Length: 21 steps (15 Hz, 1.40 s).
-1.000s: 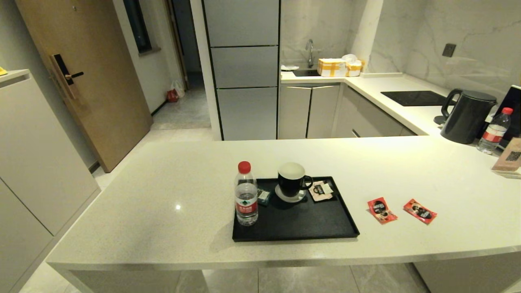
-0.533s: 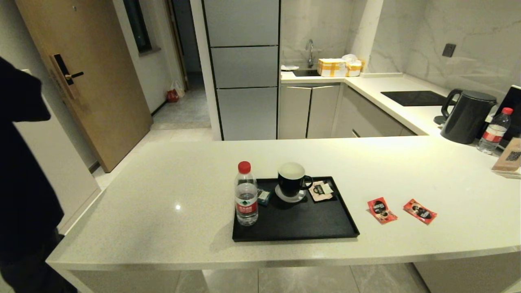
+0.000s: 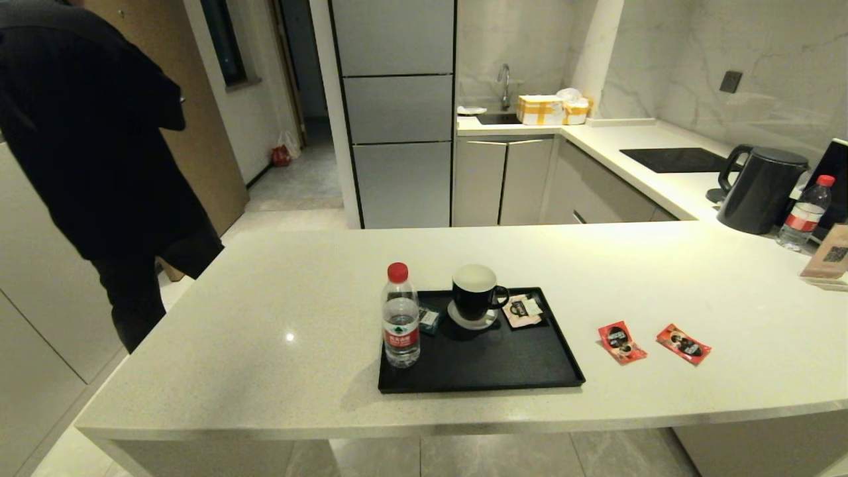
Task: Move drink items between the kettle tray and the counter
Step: Return the tea bag to its original position
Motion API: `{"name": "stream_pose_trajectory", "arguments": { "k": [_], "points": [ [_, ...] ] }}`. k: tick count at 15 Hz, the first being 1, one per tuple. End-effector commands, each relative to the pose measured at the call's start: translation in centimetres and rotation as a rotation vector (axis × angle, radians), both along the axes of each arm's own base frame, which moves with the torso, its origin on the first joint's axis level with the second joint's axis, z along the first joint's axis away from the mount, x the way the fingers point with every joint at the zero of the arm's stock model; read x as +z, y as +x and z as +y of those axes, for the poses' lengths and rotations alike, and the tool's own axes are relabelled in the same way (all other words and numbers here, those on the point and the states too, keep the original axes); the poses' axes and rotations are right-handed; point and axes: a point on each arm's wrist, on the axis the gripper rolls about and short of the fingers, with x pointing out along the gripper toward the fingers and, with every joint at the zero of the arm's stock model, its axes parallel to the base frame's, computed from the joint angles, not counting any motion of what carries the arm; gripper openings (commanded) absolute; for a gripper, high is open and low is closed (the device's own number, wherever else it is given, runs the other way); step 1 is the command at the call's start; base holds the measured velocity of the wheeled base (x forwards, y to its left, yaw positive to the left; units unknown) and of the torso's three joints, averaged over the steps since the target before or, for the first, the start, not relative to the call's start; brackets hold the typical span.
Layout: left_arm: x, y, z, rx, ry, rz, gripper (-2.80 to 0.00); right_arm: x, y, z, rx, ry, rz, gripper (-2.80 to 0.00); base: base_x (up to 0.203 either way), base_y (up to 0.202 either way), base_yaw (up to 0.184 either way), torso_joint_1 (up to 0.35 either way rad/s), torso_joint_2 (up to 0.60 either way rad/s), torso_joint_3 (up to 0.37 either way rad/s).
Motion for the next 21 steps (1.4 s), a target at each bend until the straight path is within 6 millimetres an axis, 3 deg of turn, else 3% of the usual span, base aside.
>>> {"name": "stream_pose_trajectory", "arguments": {
  "k": [1,21],
  "points": [
    [0.01,0.00,0.00,0.000,0.000,-0.001,-2.80,0.00,0.00,0.00,0.000,0.000,0.000,-2.80,0.000,0.000,0.000,0.000,0.00,0.000],
    [0.01,0.00,0.00,0.000,0.000,-0.001,-2.80,0.00,0.00,0.00,0.000,0.000,0.000,-2.80,0.000,0.000,0.000,0.000,0.00,0.000]
  ]
}}
